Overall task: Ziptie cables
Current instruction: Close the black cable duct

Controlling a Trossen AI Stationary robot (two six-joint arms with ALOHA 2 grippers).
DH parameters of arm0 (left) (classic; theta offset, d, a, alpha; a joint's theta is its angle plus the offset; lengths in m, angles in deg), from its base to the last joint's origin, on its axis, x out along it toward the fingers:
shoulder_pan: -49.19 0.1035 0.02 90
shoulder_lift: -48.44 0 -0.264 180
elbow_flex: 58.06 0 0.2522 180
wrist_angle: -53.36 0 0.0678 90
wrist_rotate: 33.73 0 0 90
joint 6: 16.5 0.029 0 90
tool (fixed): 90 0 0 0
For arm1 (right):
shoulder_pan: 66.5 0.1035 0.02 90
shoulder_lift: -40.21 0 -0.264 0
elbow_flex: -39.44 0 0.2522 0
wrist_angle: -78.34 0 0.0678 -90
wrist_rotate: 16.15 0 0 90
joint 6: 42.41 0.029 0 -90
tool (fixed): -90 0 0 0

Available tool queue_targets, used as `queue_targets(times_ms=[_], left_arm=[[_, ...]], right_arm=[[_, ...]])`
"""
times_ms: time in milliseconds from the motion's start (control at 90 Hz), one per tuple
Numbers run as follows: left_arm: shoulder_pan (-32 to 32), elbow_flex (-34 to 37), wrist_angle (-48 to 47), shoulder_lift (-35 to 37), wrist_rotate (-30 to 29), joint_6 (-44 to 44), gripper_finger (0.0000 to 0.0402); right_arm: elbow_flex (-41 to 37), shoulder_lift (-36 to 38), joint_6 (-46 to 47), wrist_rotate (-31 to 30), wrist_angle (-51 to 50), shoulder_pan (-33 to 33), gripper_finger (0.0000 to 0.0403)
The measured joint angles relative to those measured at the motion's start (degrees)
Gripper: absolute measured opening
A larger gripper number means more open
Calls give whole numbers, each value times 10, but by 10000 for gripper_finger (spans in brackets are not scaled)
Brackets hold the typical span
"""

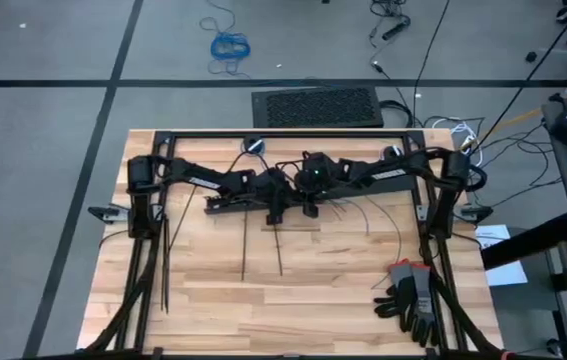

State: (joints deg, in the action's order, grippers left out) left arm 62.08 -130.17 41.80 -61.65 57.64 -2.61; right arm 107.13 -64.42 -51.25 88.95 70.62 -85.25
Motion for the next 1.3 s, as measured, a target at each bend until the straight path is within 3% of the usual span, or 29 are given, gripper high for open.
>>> queue_targets(times_ms=[933, 1300], left_arm=[[0, 1, -8, -1, -1, 0, 234], [0, 2, -10, -2, -1, 0, 234]], right_arm=[[22, 48, -45, 1, -10, 10, 0], [35, 90, -69, -38, -169, -1, 0]])
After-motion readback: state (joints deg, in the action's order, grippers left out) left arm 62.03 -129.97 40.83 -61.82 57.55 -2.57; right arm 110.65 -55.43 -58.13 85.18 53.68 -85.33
